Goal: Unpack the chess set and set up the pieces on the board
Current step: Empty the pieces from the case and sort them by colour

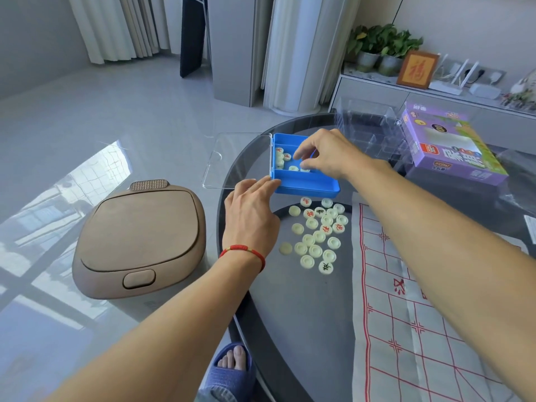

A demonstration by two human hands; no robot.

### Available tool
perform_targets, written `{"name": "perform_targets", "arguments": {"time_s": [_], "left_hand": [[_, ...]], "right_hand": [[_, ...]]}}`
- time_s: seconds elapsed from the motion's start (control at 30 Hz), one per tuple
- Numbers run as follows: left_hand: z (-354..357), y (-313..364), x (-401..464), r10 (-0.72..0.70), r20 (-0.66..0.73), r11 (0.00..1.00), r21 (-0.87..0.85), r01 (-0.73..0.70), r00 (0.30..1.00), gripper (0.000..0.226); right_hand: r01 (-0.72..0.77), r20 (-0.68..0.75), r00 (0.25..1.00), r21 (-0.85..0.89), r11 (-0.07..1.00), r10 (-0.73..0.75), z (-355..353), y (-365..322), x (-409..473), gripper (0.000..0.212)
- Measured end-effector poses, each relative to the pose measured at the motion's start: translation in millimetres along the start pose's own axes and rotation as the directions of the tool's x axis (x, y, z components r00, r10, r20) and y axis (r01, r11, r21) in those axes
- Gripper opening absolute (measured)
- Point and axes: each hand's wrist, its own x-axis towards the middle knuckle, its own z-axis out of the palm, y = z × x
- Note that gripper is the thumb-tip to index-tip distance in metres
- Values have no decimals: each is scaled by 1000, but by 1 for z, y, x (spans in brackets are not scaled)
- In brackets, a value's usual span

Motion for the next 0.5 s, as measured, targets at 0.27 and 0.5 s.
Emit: {"name": "perform_targets", "arguments": {"time_s": [0.27, 0.5], "left_hand": [[-1, 1, 1, -12, 3, 1000, 4, 12, 1000, 76], [-4, 4, -2, -31, -2, 999, -38, 31, 1000, 79]], "right_hand": [[58, 128, 991, -67, 996, -49, 2, -3, 18, 17], [211, -88, 976, 131, 969, -200, -23, -20, -34, 14]]}}
